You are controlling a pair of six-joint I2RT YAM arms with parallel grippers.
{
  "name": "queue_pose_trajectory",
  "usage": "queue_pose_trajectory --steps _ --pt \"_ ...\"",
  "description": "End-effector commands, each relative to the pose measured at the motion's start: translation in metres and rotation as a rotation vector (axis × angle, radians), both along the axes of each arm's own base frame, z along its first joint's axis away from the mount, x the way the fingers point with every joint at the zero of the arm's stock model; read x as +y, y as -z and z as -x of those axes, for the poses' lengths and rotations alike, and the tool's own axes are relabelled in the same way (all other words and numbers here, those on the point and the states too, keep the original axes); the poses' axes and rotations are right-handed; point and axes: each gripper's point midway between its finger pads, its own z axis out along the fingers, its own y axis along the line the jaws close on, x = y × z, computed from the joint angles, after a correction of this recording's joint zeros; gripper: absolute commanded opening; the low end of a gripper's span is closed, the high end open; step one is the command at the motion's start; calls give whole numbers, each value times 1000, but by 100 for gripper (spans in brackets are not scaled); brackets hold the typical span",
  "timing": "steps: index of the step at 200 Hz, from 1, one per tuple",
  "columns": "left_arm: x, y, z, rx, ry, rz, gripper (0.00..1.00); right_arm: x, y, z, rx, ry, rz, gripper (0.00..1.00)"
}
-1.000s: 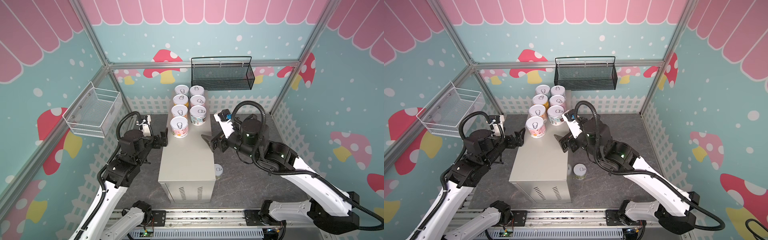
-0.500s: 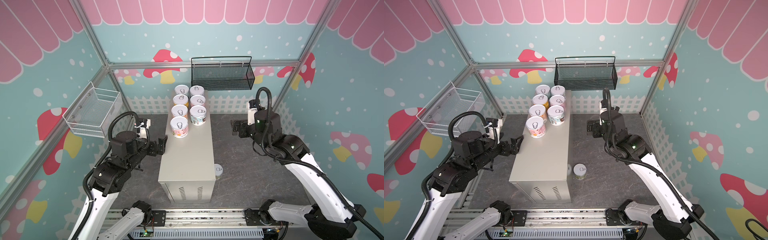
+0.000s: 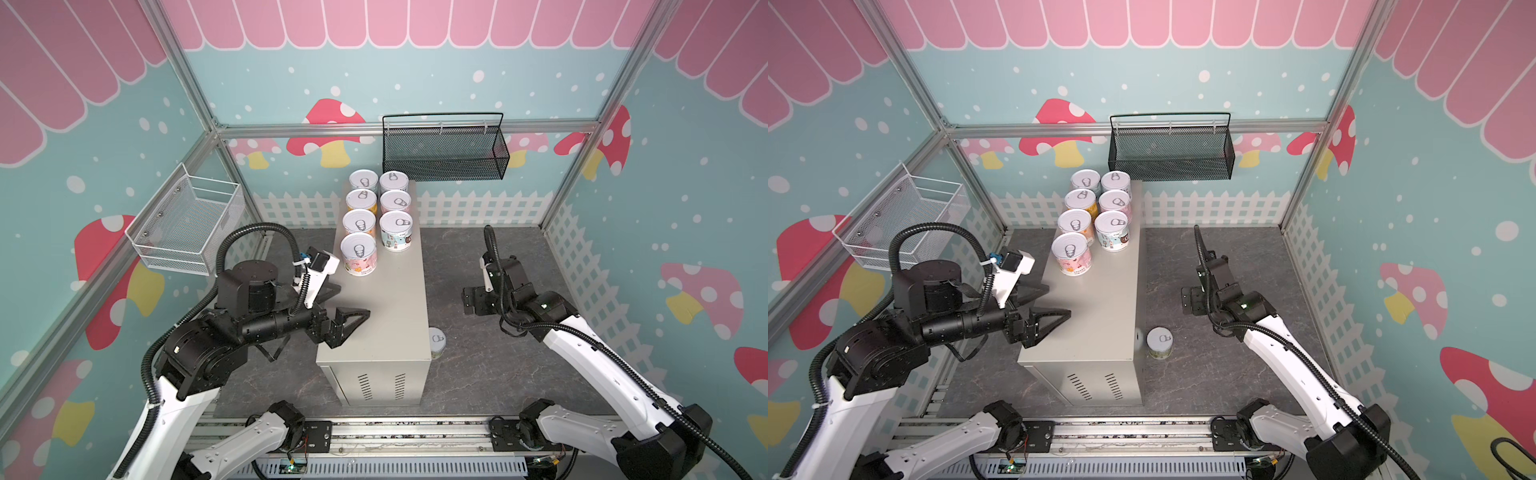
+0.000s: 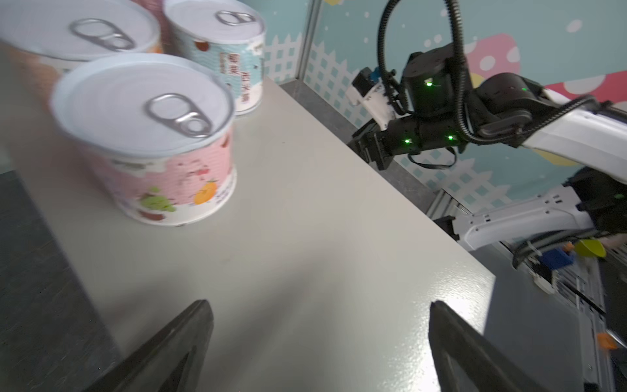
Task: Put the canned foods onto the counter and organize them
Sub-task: 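Reach the right gripper down beside the cabinet toward the green-labelled floor can, then close the right gripper on the green-labelled can while the left arm swings over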
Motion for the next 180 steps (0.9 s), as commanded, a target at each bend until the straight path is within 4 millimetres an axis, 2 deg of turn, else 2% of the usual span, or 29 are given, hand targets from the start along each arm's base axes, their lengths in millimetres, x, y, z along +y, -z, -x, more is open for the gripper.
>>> queue_pose_trajectory --steps 1,54,79,127,180 --pt "-16 7 18 37 103 -53 99 11 4 12 -1 -55 -93 99" --pt "-66 -1 28 -40 212 -122 99 12 79 49 178 -39 -128 97" --pt "-84 -8 28 -75 230 -132 99 26 84 58 176 -70 -124 97" --pt "-112 -15 25 -115 249 -131 99 61 115 86 266 -183 -111 97" --pt "-135 -24 26 -124 286 -91 99 99 117 101 210 -348 -241 97"
